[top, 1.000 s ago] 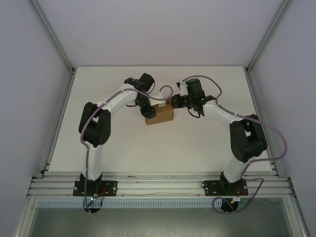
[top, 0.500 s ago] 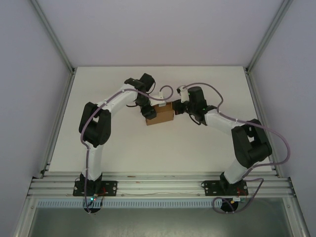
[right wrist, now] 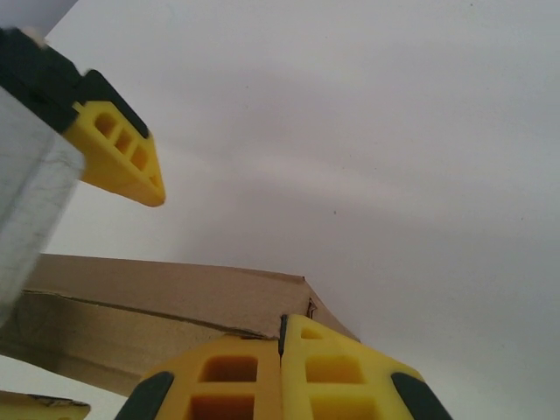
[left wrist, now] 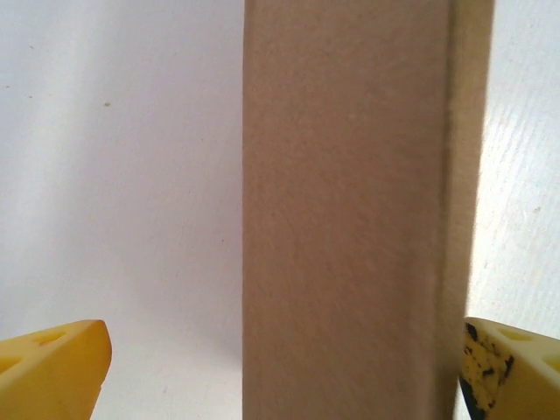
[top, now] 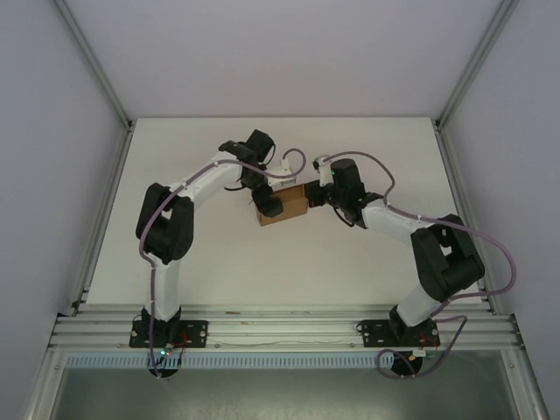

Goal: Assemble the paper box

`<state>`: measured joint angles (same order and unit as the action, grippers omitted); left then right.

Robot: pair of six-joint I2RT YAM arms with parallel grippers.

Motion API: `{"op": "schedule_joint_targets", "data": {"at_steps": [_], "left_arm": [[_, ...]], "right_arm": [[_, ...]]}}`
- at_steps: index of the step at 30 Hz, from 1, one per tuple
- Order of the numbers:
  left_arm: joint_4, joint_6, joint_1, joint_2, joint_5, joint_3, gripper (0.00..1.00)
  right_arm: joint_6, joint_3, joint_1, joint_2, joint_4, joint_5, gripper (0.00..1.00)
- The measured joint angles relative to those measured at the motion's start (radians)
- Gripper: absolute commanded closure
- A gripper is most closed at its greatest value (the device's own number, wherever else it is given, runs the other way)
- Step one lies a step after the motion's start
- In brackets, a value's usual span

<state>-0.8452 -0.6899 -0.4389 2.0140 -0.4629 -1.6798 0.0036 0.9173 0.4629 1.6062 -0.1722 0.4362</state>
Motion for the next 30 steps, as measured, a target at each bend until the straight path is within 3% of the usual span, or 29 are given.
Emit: {"op": "schedule_joint_targets", "data": {"at_steps": [5,10,16,19,23,30], "left_arm": [[0.098,0.082,0.0,-0.135,0.06,0.118,0.0],[0.202,0.261,0.0,-0.277,0.193,0.219,0.0],[0.245,0.486,0.0,-0.374,0.322,0.326,0.24],[0.252,0.56,0.0,-0.377,0.319,0.343,0.3],[0.274,0.612,0.0,-0.387,0.3,0.381,0.48],[0.29,0.649,0.0,-0.388,0.28,0.412,0.52]], "right_arm": [[0.039,0.013,0.036,-0.004,0.028,-0.083,1.0],[0.06,0.014,0.065,-0.017,0.055,-0.15,1.0],[0.076,0.018,0.073,-0.027,0.087,-0.183,1.0],[0.084,0.026,0.077,-0.027,0.101,-0.19,1.0],[0.095,0.029,0.085,-0.027,0.11,-0.193,1.0],[0.109,0.038,0.087,-0.027,0.128,-0.208,1.0]]}}
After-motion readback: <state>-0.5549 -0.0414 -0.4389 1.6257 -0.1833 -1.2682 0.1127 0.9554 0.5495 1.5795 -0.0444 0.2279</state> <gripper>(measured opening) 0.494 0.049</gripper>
